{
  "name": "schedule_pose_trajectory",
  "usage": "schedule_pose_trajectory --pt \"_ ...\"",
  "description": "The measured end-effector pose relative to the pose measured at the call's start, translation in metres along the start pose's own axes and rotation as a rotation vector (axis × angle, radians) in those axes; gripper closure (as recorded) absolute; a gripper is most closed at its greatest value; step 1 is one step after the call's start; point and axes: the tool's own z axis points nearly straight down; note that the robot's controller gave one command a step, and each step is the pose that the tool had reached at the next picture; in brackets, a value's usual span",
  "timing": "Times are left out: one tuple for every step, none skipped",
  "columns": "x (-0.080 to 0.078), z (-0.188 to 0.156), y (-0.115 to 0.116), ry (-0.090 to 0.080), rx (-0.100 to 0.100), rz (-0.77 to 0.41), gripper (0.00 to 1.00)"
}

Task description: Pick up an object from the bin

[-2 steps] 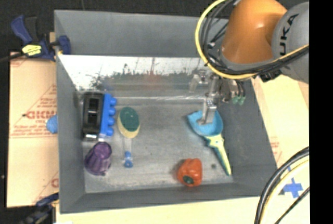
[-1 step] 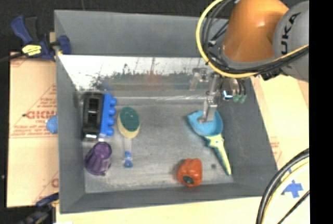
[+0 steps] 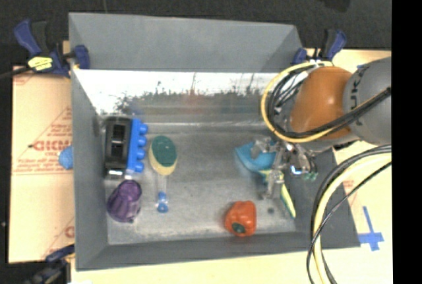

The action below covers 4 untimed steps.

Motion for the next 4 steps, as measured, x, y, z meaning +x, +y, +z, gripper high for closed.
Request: schedule_pose_trajectory --pt "-0.014 -0.08 0.015 -0.016 -0.002 0.196 0.0" --pt "0.008 -0.032 -0.043 -0.004 -0.001 0.457 0.0" --pt "-0.017 -0.002 -0.009 -0.016 -0.006 0.555 0.0" --pt "0.012 -0.003 -0.032 -0.001 -0.013 0.786 1.0"
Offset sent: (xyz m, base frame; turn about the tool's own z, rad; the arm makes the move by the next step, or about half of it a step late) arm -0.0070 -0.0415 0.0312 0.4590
